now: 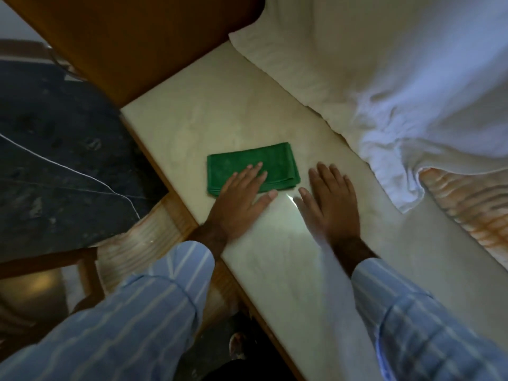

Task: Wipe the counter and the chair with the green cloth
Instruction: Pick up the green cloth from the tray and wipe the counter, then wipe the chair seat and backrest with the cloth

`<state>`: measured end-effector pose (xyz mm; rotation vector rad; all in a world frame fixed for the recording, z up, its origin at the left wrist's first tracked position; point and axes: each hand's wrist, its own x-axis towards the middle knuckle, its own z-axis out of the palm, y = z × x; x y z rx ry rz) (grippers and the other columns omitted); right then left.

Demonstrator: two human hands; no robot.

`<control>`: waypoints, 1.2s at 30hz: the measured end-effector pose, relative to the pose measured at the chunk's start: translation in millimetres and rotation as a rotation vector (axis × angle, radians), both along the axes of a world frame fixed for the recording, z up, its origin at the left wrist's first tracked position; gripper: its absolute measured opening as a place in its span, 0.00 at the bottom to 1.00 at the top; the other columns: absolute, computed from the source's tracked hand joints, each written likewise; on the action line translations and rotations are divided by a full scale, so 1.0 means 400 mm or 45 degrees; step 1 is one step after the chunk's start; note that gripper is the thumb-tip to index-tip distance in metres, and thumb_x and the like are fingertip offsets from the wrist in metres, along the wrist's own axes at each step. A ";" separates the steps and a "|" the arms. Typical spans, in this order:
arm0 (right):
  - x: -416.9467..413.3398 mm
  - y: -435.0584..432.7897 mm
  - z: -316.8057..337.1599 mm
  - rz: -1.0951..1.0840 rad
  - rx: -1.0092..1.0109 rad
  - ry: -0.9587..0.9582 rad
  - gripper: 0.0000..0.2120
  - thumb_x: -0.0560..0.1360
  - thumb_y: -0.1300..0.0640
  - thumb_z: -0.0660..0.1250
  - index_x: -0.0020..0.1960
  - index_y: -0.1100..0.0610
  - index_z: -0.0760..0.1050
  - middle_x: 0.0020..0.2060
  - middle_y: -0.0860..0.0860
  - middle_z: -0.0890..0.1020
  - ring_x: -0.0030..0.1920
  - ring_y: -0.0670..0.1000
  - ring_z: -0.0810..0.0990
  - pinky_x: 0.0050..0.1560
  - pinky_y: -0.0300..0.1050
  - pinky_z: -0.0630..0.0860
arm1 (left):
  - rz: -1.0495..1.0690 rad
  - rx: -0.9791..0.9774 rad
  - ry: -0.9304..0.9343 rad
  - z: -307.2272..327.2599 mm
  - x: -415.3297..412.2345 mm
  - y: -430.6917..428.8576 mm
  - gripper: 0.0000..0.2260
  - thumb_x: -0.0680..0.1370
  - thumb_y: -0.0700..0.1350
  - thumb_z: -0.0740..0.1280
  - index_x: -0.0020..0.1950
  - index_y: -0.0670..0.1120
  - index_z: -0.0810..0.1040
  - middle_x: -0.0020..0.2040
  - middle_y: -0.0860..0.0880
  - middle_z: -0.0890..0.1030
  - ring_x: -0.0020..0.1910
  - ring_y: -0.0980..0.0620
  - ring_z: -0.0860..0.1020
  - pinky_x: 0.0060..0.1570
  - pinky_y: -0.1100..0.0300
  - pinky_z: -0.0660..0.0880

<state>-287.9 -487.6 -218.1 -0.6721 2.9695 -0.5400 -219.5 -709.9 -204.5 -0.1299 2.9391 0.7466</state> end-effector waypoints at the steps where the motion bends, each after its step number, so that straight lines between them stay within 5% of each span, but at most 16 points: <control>1: -0.008 -0.033 0.004 -0.034 -0.093 -0.045 0.28 0.85 0.40 0.55 0.74 0.57 0.77 0.76 0.57 0.76 0.78 0.60 0.70 0.79 0.58 0.64 | 0.108 0.054 0.092 0.012 -0.003 -0.016 0.28 0.84 0.61 0.54 0.78 0.45 0.67 0.82 0.47 0.61 0.81 0.47 0.57 0.78 0.51 0.51; 3: -0.024 -0.098 0.012 -0.107 -0.274 -0.152 0.29 0.84 0.39 0.55 0.67 0.58 0.82 0.69 0.57 0.82 0.72 0.60 0.76 0.74 0.53 0.68 | 0.322 -0.062 0.246 0.023 -0.014 -0.058 0.22 0.84 0.52 0.58 0.76 0.44 0.70 0.79 0.44 0.66 0.78 0.42 0.63 0.76 0.48 0.60; 8: -0.063 -0.204 0.030 -0.331 -0.387 -0.388 0.17 0.78 0.48 0.71 0.58 0.61 0.81 0.57 0.58 0.81 0.57 0.59 0.78 0.57 0.48 0.72 | 0.439 -0.182 0.008 0.018 -0.056 -0.124 0.26 0.83 0.49 0.62 0.80 0.46 0.61 0.74 0.44 0.71 0.74 0.42 0.66 0.69 0.46 0.66; 12: -0.086 -0.236 0.056 -0.382 -0.504 -0.621 0.14 0.73 0.56 0.75 0.55 0.57 0.75 0.48 0.53 0.80 0.51 0.57 0.80 0.48 0.51 0.76 | 0.557 -0.086 -0.055 0.026 -0.072 -0.158 0.17 0.77 0.52 0.69 0.63 0.47 0.79 0.60 0.43 0.76 0.63 0.41 0.72 0.59 0.47 0.72; 14: -0.078 -0.246 0.067 -0.423 -0.660 -0.790 0.18 0.73 0.59 0.76 0.59 0.57 0.72 0.49 0.50 0.80 0.52 0.55 0.83 0.47 0.52 0.82 | 0.629 0.185 -0.058 0.032 -0.048 -0.175 0.12 0.73 0.49 0.73 0.53 0.44 0.81 0.53 0.42 0.77 0.55 0.42 0.76 0.53 0.49 0.75; 16: -0.047 -0.273 0.082 -0.420 -0.807 -0.950 0.20 0.74 0.61 0.75 0.63 0.53 0.73 0.50 0.47 0.82 0.51 0.48 0.84 0.43 0.40 0.83 | 0.724 0.412 0.027 0.037 0.008 -0.196 0.09 0.71 0.46 0.74 0.47 0.43 0.79 0.46 0.44 0.80 0.46 0.45 0.79 0.45 0.52 0.75; 19: 0.017 -0.335 0.092 -0.330 -0.866 -1.074 0.11 0.75 0.63 0.72 0.53 0.49 0.83 0.46 0.49 0.89 0.46 0.48 0.88 0.43 0.39 0.84 | 0.954 0.761 0.151 0.027 0.121 -0.234 0.09 0.70 0.41 0.75 0.45 0.43 0.78 0.40 0.47 0.80 0.39 0.50 0.78 0.39 0.57 0.73; 21: 0.077 -0.389 0.095 -0.261 -0.915 -1.154 0.09 0.75 0.62 0.71 0.51 0.49 0.85 0.45 0.48 0.91 0.45 0.48 0.90 0.41 0.39 0.85 | 1.238 1.268 0.188 0.008 0.204 -0.273 0.11 0.70 0.39 0.78 0.49 0.42 0.80 0.43 0.46 0.83 0.43 0.48 0.82 0.42 0.59 0.78; 23: 0.138 -0.440 0.086 -0.209 -0.934 -1.242 0.11 0.76 0.63 0.72 0.54 0.51 0.85 0.49 0.49 0.91 0.48 0.50 0.90 0.45 0.41 0.86 | 1.445 1.793 0.262 -0.020 0.294 -0.312 0.14 0.70 0.39 0.78 0.54 0.41 0.83 0.51 0.40 0.87 0.49 0.39 0.86 0.48 0.50 0.83; 25: 0.217 -0.513 0.056 -0.167 -0.886 -1.316 0.13 0.76 0.64 0.73 0.58 0.52 0.85 0.51 0.51 0.91 0.51 0.52 0.90 0.50 0.46 0.87 | 1.518 2.032 0.323 -0.069 0.397 -0.360 0.14 0.73 0.39 0.76 0.58 0.41 0.83 0.56 0.37 0.85 0.55 0.37 0.85 0.52 0.44 0.82; 29: 0.356 -0.632 -0.039 0.050 -0.597 -1.223 0.15 0.76 0.59 0.75 0.62 0.48 0.82 0.53 0.47 0.89 0.53 0.47 0.88 0.55 0.46 0.84 | 1.682 2.070 0.293 -0.181 0.579 -0.427 0.14 0.80 0.42 0.70 0.65 0.44 0.80 0.61 0.40 0.84 0.58 0.38 0.83 0.51 0.45 0.82; 32: 0.434 -0.698 -0.153 0.010 -0.518 -1.308 0.10 0.78 0.57 0.75 0.56 0.46 0.82 0.50 0.44 0.88 0.51 0.44 0.88 0.51 0.42 0.83 | 1.770 1.935 0.161 -0.276 0.687 -0.468 0.08 0.81 0.47 0.68 0.59 0.54 0.84 0.58 0.47 0.86 0.55 0.43 0.85 0.49 0.47 0.83; 36: 0.488 -0.748 -0.336 -0.121 -0.386 -1.355 0.10 0.76 0.59 0.77 0.56 0.61 0.85 0.50 0.59 0.89 0.50 0.57 0.88 0.49 0.48 0.83 | 1.887 1.760 0.071 -0.407 0.764 -0.524 0.10 0.82 0.43 0.67 0.60 0.53 0.82 0.56 0.48 0.86 0.50 0.48 0.86 0.41 0.57 0.82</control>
